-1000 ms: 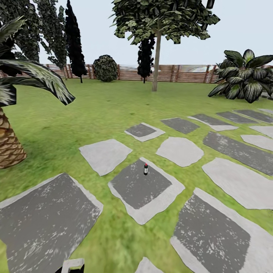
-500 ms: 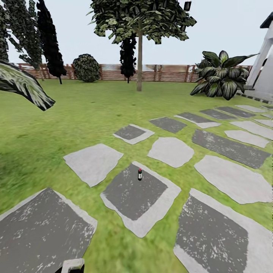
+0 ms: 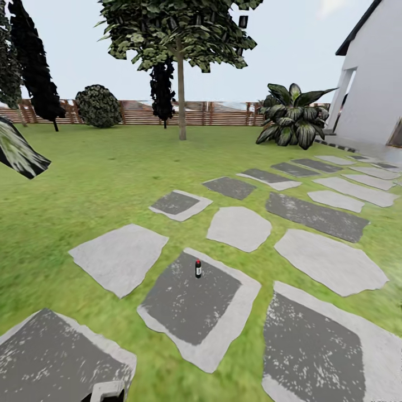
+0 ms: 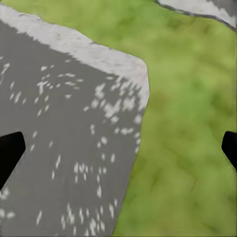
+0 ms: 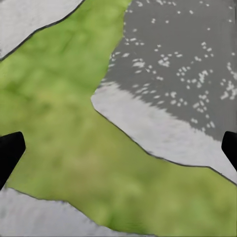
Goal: In the garden, pick up the pesticide atomizer on the floor and spray pesticide onto both trees until each tree trunk is fully covered.
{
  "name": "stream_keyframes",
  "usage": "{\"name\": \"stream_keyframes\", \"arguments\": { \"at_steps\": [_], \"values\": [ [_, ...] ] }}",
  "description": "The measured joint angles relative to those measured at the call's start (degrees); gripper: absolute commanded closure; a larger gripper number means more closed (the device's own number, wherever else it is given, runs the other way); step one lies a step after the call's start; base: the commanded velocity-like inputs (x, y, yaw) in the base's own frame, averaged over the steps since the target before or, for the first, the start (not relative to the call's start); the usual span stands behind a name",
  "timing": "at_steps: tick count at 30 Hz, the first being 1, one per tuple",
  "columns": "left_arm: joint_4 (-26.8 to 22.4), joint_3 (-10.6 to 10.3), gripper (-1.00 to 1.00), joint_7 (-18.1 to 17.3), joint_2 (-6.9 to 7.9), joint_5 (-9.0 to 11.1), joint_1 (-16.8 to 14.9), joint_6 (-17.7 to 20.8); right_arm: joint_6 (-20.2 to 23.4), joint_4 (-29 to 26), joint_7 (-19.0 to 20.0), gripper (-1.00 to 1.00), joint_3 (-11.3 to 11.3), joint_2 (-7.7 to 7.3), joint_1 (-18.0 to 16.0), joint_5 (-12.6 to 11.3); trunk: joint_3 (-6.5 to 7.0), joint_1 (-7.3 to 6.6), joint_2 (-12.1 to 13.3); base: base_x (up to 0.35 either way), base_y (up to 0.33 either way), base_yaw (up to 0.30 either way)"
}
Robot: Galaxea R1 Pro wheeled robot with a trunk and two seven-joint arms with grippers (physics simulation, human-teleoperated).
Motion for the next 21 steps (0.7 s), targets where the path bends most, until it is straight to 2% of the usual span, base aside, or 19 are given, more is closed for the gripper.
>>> {"name": "stream_keyframes", "arguments": {
  "at_steps": [21],
  "values": [
    [0.0,0.0,-1.00,0.0,0.00,0.0,0.0,0.0,0.0,0.0,0.0,-1.00,0.0,0.00,0.0,0.0,0.00,0.01,0.0,0.149,0.281,-0.263]
  ]
}}
